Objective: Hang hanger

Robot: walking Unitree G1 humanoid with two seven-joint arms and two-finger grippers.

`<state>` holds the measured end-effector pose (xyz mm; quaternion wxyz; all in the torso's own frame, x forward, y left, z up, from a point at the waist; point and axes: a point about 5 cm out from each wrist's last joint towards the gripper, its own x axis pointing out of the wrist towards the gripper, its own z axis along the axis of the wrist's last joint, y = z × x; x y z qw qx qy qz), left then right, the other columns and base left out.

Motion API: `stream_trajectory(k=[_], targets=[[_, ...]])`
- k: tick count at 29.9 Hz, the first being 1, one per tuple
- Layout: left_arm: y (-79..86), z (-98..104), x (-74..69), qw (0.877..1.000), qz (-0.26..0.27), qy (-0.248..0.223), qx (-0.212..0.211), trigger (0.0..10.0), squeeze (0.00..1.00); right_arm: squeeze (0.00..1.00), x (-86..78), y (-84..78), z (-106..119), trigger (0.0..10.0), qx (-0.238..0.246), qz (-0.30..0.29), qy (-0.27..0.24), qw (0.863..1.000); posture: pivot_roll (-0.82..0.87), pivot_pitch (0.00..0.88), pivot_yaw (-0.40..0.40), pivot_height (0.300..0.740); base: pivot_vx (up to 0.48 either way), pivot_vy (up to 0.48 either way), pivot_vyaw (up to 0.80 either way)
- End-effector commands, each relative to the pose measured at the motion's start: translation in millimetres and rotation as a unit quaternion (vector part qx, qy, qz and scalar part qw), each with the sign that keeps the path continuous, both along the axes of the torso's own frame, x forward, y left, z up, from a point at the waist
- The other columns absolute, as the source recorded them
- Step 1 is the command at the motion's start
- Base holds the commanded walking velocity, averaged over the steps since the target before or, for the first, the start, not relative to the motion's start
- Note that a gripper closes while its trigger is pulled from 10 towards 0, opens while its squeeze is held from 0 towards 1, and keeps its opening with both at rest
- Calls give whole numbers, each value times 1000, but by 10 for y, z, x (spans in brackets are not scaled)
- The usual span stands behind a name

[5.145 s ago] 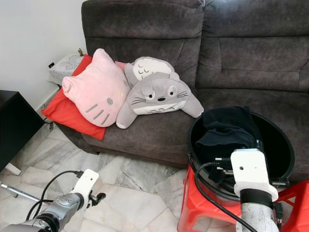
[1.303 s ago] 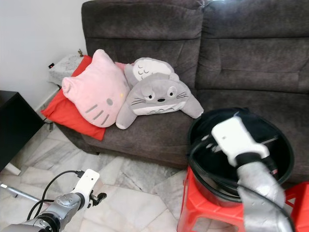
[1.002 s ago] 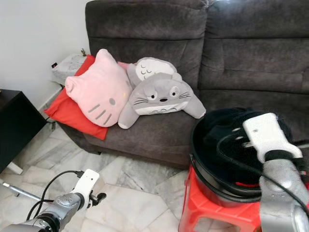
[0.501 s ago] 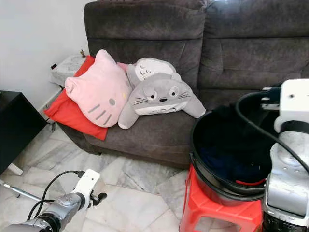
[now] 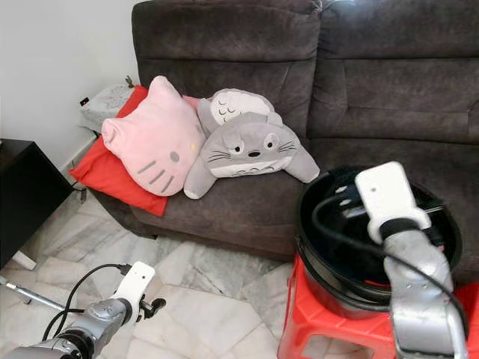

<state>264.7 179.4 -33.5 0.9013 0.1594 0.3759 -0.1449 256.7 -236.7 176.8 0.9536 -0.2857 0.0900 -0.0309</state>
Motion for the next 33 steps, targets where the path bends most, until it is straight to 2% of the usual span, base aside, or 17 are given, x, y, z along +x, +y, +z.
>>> stream_trajectory(k=[1, 3, 5, 19, 20, 21, 22, 24, 25, 26, 31, 32, 33], targets=[[57, -5, -13, 1000, 2, 7, 9, 10000, 0, 0, -16, 92, 68, 0, 3, 31, -6, 1000, -290, 0, 132, 740, 0, 0, 0], [59, -5, -13, 1000, 1, 7, 10, 10000, 0, 0, -61, 184, 20, 0, -2, 71, 22, 997, -292, 0, 132, 740, 0, 0, 0], [60, -5, -14, 1000, 1, 7, 10, 10000, 0, 0, -87, 217, -3, 0, -5, 84, 31, 996, -292, 0, 132, 740, 0, 0, 0], [59, -9, -18, 1000, -2, 9, 11, 10000, 0, 0, -105, 233, -34, 0, -20, 81, 30, 996, -294, 0, 132, 740, 0, 0, 0], [59, -9, -18, 1000, -2, 9, 11, 10000, 0, 0, -98, 221, -28, 4627, -26, 73, 26, 997, -294, 0, 132, 740, 0, 0, 0], [59, -9, -18, 1000, -2, 9, 11, 10000, 0, 0, -98, 221, -28, 4627, -26, 73, 26, 997, -294, 0, 132, 740, 0, 0, 0], [59, -9, -18, 1000, -2, 9, 11, 10000, 0, 0, -85, 195, -15, 10000, -27, 57, 18, 998, -294, 0, 132, 740, 0, 0, 0], [59, -9, -18, 1000, -2, 9, 11, 10000, 0, 0, -75, 173, -3, 10000, -24, 42, 10, 999, -294, 0, 132, 740, 0, 0, 0], [59, -9, -18, 1000, -2, 9, 11, 10000, 0, 373, -69, 157, 8, 10000, -20, 30, 2, 999, -294, 0, 132, 740, 0, 0, 0], [59, -9, -19, 1000, -2, 9, 11, 10000, 0, 1000, -68, 148, 12, 10000, -13, 23, -3, 1000, -294, 0, 132, 740, 0, 0, 0], [59, -10, -19, 1000, -1, 9, 11, 10000, 0, 1000, -76, 140, 33, 10000, -23, 10, -16, 1000, -294, 0, 132, 740, 0, 0, 0], [61, -9, -18, 1000, -1, 9, 11, 10000, 0, 0, -82, 136, 39, 10000, -34, 5, -20, 999, -291, 0, 134, 740, 0, 0, 0], [61, -9, -18, 1000, -1, 9, 11, 10000, 0, 0, -82, 136, 39, 10000, -34, 5, -20, 999, -291, 0, 134, 740, 0, 0, 0]])
